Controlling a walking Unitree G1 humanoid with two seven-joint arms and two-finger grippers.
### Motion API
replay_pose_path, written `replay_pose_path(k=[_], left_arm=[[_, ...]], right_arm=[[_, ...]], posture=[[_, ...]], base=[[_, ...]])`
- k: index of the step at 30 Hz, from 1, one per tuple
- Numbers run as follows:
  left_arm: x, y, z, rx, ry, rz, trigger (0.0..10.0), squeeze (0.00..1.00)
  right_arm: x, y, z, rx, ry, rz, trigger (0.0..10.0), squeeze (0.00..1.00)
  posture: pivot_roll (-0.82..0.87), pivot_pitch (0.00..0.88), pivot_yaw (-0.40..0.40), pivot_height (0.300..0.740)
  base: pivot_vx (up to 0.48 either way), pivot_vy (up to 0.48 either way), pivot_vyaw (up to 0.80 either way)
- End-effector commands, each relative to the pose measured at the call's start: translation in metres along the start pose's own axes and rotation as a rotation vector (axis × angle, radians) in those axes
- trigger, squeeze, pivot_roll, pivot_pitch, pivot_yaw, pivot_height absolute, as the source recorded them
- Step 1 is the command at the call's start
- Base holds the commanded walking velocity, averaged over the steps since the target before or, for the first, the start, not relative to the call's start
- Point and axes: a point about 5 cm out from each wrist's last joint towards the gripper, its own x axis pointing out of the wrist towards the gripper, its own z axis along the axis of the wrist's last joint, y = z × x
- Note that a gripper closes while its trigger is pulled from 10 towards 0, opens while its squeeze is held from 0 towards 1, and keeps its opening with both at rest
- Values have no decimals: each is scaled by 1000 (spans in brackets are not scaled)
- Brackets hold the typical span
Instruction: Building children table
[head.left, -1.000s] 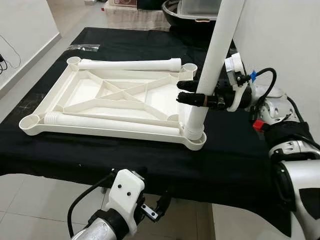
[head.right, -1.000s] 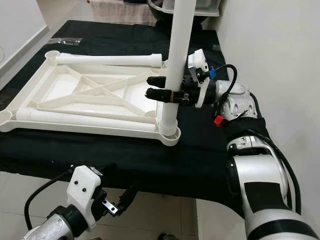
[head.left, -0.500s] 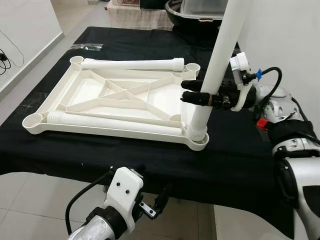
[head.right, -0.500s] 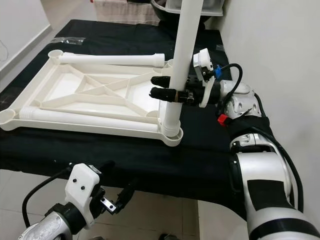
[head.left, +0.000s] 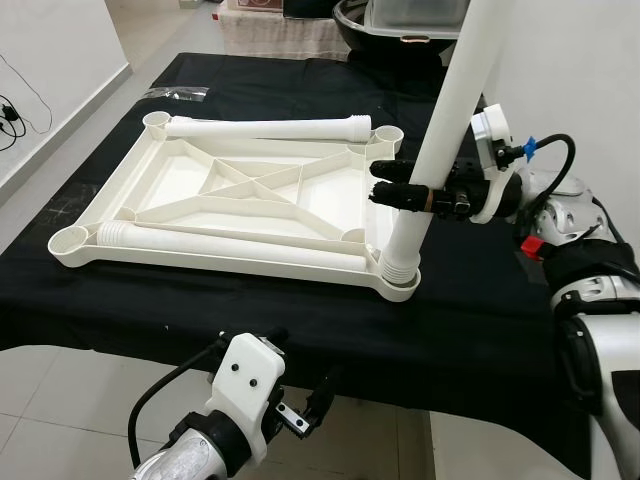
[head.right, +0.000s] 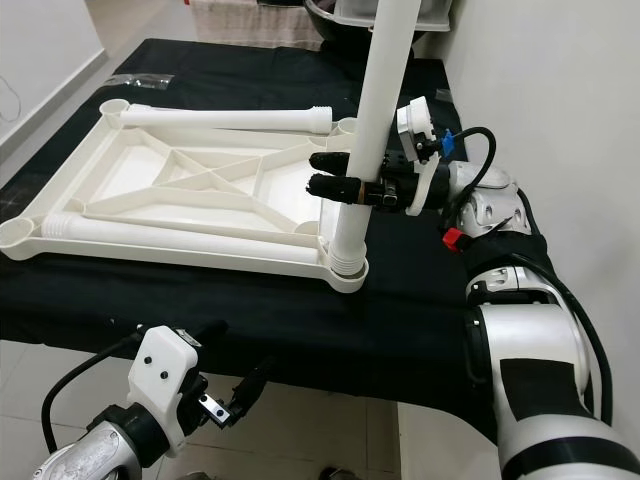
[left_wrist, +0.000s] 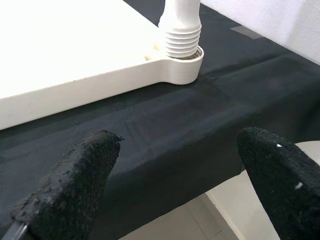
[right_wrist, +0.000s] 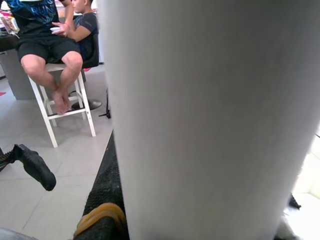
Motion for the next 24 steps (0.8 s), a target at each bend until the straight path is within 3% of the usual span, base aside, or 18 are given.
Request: replay_pose_path(k=[1,24], left_arm=[[-2,-1,-3,-7,22,-10,10000,0],[-5,0,-2,18,27,-28,10000,0]], right_arm=[[-7,4,-15,61,60,29,10000,0],[-11,10,-26,85,98,41,10000,0]], posture=[[166,184,-24,740],[184,149,-9,740]], base=[[0,0,0],[0,0,0]])
